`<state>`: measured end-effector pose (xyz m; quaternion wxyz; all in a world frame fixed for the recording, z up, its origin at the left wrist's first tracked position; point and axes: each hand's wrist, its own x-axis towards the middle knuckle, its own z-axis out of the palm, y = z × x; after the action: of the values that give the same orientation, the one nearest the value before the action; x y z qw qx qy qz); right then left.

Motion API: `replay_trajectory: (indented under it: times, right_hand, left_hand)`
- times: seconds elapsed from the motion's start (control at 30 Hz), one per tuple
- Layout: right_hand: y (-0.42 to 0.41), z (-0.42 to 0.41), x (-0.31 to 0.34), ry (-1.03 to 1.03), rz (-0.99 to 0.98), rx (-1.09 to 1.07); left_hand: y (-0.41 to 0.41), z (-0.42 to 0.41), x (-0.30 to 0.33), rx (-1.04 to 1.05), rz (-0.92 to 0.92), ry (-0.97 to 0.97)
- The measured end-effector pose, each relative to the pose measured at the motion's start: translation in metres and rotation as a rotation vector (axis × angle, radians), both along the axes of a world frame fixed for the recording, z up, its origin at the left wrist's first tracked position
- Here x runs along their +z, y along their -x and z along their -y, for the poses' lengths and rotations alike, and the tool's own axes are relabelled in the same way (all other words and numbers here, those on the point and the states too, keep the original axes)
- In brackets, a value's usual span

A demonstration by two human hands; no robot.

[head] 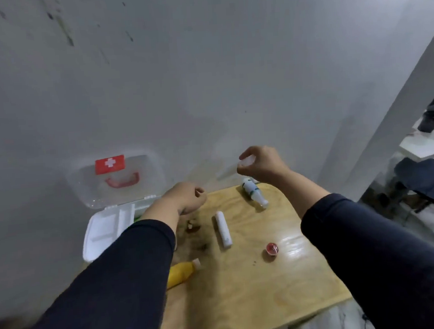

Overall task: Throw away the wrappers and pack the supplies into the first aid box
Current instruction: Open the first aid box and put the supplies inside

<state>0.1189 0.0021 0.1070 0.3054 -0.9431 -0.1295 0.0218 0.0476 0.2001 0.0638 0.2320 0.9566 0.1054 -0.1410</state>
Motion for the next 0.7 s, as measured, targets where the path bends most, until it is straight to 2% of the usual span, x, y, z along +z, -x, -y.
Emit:
replay_trajectory:
  times: [0.23, 0.33, 0.47, 0.57, 0.7]
  right_hand:
    - [0.028, -0.088, -0.003, 0.011, -0.045, 0.310]
    - [0.040, -0.117, -0.012, 0.081, -0.056, 0.399]
    - [0.052, -0.150, -0.033, 0.196, -0.029, 0.487]
    - [0.059, -0.169, -0.049, 0.267, -0.024, 0.535]
    - [0.064, -0.187, -0.076, 0.243, -0.067, 0.548]
  left_hand:
    - [0.046, -0.076, 0.000, 0.147, -0.007, -0.011]
    - [0.072, -0.104, -0.011, 0.157, -0.030, -0.040]
    - [0.096, -0.134, -0.030, 0.150, -0.113, -0.190]
    - [0.109, -0.150, -0.045, 0.149, -0.143, -0.191]
    - [0.117, -0.154, -0.050, 0.127, -0.096, -0.191]
